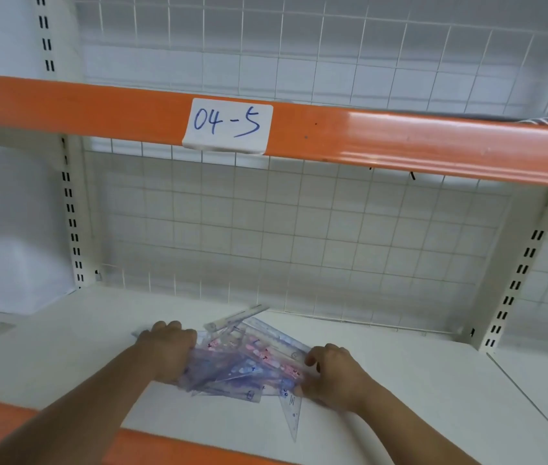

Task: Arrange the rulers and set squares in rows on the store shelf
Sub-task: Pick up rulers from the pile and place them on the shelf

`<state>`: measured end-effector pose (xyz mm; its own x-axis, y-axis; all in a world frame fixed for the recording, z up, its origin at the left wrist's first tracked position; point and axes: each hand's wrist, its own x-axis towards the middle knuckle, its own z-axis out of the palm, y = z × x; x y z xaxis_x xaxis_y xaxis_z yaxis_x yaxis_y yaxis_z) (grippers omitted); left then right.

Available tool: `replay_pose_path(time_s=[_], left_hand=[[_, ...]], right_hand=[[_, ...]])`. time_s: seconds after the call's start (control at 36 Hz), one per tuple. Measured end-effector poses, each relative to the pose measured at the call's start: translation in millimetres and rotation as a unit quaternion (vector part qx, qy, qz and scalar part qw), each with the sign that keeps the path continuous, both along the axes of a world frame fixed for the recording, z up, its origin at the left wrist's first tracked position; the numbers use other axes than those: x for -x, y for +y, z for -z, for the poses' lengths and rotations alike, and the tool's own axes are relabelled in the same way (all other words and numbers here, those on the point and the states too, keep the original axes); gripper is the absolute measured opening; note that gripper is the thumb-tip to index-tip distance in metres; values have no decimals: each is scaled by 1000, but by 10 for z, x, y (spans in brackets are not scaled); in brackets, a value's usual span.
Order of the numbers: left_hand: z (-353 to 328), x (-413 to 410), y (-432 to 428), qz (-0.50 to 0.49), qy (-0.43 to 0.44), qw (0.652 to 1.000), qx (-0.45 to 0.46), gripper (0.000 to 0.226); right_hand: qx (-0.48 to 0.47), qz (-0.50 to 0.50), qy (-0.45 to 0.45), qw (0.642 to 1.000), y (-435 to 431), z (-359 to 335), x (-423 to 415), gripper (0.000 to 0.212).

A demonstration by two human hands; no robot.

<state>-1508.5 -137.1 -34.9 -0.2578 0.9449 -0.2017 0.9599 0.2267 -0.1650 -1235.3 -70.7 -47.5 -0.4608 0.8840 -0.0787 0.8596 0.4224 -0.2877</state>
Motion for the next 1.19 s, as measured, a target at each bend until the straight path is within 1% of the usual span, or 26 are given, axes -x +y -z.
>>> replay_pose_path(time_s=[0.06,0.11,0.19,0.25,0.33,0.39,0.47,0.53,0.58,0.69,0.81,0.92,1.03,1.19], left_hand=[[-18,59,-15,-8,-9,1000,-2,41],[-46,125,-42,-14,-32,999,-9,34],[-79,220,-75,-15,-57,998,-17,31],[-92,256,-99,-13,-50,999,-11,31],[-116,293,-162,-10,-42,999,-8,32],[-120,340,-229,-14,-62,998,-9,36],[-87,427,-313,-21,-110,994,-11,49],[-86,441,-364,-20,-119,993,-4,51],[-102,453,-393,-19,-120,993,-8,47],[-207,544,-476,-37,-129,990,-40,41],[-302,610,-570,-57,-122,987,-85,44],[-305,527,-568,-33,-139,984,-107,45],[-235,358,-510,-5,-153,983,-104,45],[-161,138,-402,33,-165,983,-75,46]], right_hand=[[4,4,5,1000,-3,11,-23,40],[6,8,12,1000,-13,18,-41,34],[2,5,18,1000,-21,25,-47,30],[-1,6,16,1000,-32,20,-39,29],[-5,7,13,1000,-54,-4,-17,24],[-12,10,8,1000,-69,-25,-13,21],[-18,15,5,1000,-78,-33,-20,18],[-17,19,4,1000,-89,-27,-28,17],[-18,19,5,1000,-99,-16,-40,18],[-27,19,6,999,-127,-14,-57,29],[-39,26,12,999,-156,-32,-46,30],[-53,30,12,998,-188,-37,-28,31],[-61,29,13,998,-234,-39,-45,32],[-69,51,7,996,-318,-62,-196,33]])
